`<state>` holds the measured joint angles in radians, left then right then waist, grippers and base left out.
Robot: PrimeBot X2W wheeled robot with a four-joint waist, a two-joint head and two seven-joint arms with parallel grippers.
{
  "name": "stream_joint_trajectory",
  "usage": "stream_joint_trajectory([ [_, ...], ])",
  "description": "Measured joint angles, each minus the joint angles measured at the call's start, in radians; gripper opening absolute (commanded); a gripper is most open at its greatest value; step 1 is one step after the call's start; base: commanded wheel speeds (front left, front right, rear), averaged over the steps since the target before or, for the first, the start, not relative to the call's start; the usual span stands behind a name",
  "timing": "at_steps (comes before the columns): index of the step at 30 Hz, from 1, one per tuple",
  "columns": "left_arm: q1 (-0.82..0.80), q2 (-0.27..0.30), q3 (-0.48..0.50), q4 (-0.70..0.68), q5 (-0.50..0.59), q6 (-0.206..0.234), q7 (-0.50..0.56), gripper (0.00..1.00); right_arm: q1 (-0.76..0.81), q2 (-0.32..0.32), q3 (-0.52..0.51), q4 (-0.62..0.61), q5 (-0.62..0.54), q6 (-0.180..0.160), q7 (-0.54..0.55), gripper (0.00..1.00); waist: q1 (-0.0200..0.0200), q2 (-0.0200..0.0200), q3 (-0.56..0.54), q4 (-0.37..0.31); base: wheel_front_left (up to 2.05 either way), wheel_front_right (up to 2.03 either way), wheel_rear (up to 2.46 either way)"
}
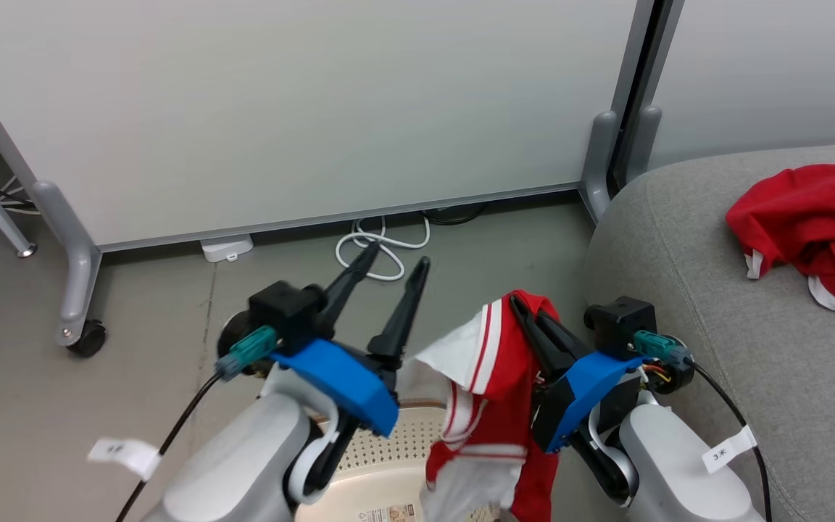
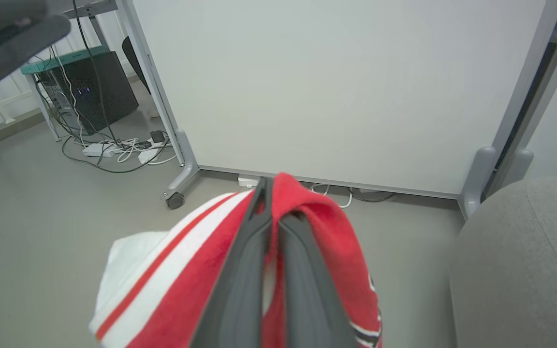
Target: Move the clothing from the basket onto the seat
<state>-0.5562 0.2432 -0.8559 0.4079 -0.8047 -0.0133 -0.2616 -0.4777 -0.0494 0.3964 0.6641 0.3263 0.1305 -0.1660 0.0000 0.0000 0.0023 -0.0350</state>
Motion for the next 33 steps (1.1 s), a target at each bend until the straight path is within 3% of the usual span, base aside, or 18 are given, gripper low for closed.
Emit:
stream_joint_trajectory([
  [11,0.275,0.060,0.273,-0.155,0.188,0.013,-0.001,1.00,0.046,0.000,0.001,-0.097,-0.020,0.000,0.034,0.00,0.0000,0.0000,0.007,-0.037,0.00,0.00,0.00],
  [18,0.428,0.041,0.421,-0.212,0.251,-0.006,-0.001,1.00,0.077,-0.001,-0.011,-0.155,-0.030,0.000,0.059,0.00,0.0000,0.0000,0.013,-0.081,0.00,0.00,0.00],
  [33,0.479,-0.002,0.516,-0.221,0.344,-0.076,-0.001,1.00,0.096,0.000,-0.014,-0.250,-0.036,0.000,0.078,0.00,0.0000,0.0000,0.053,-0.275,0.00,0.00,0.00],
])
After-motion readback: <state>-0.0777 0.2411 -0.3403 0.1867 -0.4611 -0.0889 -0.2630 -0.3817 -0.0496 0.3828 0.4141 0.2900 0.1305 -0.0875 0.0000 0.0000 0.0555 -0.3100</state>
